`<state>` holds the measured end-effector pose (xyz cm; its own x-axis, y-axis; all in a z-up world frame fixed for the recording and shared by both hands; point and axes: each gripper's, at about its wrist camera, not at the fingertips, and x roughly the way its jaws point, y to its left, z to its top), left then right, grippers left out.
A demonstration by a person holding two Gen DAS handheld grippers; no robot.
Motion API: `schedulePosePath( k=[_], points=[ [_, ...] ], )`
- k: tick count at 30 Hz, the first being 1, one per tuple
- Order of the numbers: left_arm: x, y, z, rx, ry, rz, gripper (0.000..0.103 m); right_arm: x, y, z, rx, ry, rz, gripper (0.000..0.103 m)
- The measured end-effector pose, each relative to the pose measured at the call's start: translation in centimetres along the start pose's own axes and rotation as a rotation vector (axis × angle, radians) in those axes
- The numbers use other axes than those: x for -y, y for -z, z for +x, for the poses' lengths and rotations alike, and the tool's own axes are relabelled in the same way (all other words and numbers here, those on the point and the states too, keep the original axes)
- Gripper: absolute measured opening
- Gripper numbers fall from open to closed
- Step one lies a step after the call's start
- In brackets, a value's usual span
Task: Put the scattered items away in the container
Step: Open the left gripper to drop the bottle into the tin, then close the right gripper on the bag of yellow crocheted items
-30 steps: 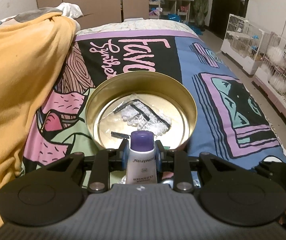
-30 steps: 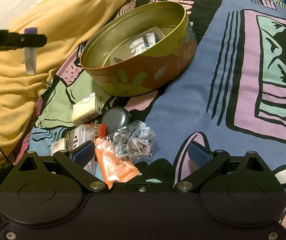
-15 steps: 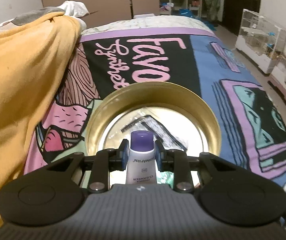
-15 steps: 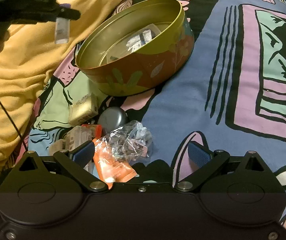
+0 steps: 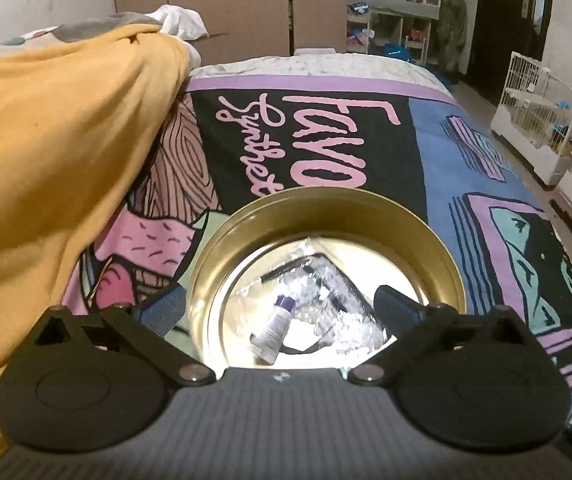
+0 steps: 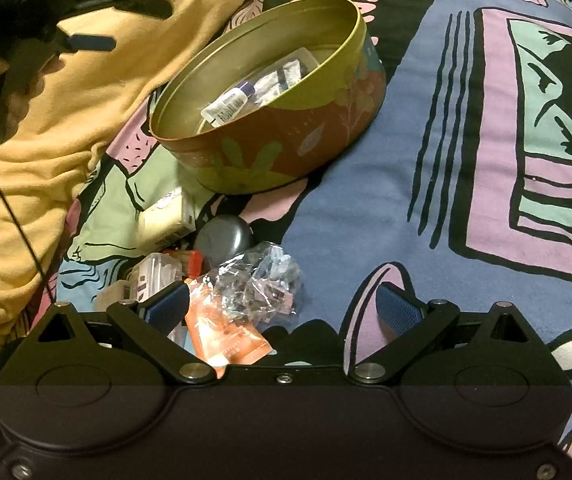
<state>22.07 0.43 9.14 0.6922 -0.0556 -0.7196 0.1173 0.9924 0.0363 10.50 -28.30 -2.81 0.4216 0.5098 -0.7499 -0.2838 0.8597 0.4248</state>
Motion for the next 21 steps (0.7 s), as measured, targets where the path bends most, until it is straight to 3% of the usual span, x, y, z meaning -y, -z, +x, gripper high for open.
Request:
schedulePosePath(
  k=[7, 15, 21],
  points=[
    [-3.2, 3.9, -2.8, -0.010, 0.064, -0.033, 0.103, -0.8, 0.2, -1.1, 0.039, -0.022, -0.031, 0.100],
    [-6.2, 9.8, -4.8, -0.047, 0.059, -0.078, 0.103, -2.3, 1.1, -2.6, 0.061, -0.009, -0.087, 0.100],
    [-5.9, 13.8, -5.9, -0.051, 0.054, -0.026, 0.103, -3.9, 2.7, -4.0, 0.038, 0.009, -0.122, 0.100]
  ],
)
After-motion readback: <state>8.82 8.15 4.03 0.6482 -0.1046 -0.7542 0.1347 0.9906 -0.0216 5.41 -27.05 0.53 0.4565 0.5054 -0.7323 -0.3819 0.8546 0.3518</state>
